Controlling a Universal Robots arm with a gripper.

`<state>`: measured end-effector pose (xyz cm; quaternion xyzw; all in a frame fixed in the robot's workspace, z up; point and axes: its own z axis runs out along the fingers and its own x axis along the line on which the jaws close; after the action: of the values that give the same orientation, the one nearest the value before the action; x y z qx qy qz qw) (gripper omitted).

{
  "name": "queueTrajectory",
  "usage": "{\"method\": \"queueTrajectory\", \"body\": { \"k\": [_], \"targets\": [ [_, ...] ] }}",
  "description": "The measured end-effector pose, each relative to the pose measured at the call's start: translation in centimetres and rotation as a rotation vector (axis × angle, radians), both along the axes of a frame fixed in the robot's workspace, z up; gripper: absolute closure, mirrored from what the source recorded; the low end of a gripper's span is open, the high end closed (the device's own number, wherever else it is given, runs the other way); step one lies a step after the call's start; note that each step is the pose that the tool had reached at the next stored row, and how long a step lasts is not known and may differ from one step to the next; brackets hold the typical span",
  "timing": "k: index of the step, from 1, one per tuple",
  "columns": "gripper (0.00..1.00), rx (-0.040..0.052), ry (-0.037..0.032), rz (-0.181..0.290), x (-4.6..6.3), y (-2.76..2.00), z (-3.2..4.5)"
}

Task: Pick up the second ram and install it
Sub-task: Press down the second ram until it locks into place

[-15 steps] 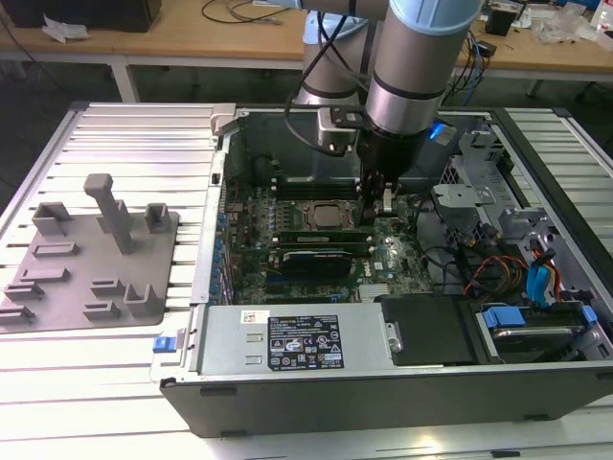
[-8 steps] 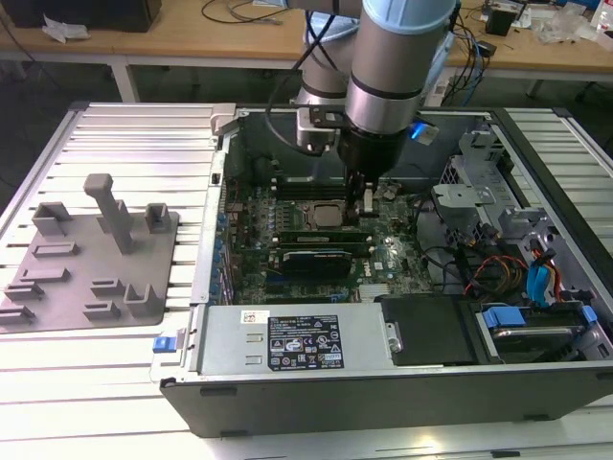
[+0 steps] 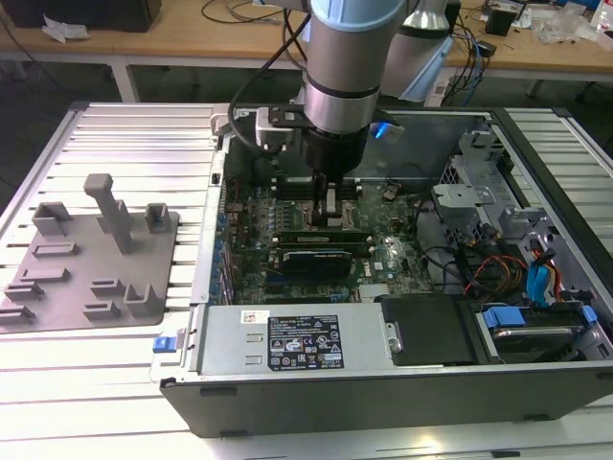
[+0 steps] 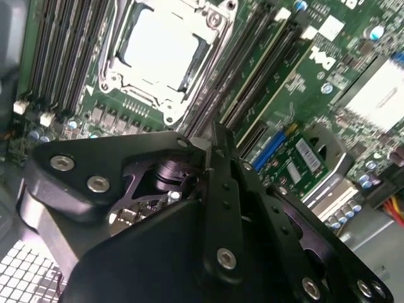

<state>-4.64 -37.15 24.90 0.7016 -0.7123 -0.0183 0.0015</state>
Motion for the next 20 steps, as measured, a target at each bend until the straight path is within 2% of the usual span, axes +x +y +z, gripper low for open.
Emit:
{"method": "queueTrajectory", "body": {
  "k": [4, 8, 10, 13, 15, 19, 20],
  "targets": [
    [0.92, 0.0, 0.0, 0.0, -0.5, 0.0, 0.0],
    [0.92, 0.0, 0.0, 0.0, -0.7, -0.28, -0.02],
    [0.92, 0.0, -0.0006, 0.0, -1.2, -0.29, -0.14],
    [0.92, -0.0001, -0.0007, 0.0, -1.3, -0.28, -0.6],
    [0.92, -0.0001, -0.0008, 0.0, -1.3, -0.06, -0.66],
    [0.92, -0.0002, -0.0007, 0.0, -1.3, 0.03, -1.11],
    [0.92, 0.0001, -0.0008, 0.0, -1.3, 0.03, -1.42]
  ]
}}
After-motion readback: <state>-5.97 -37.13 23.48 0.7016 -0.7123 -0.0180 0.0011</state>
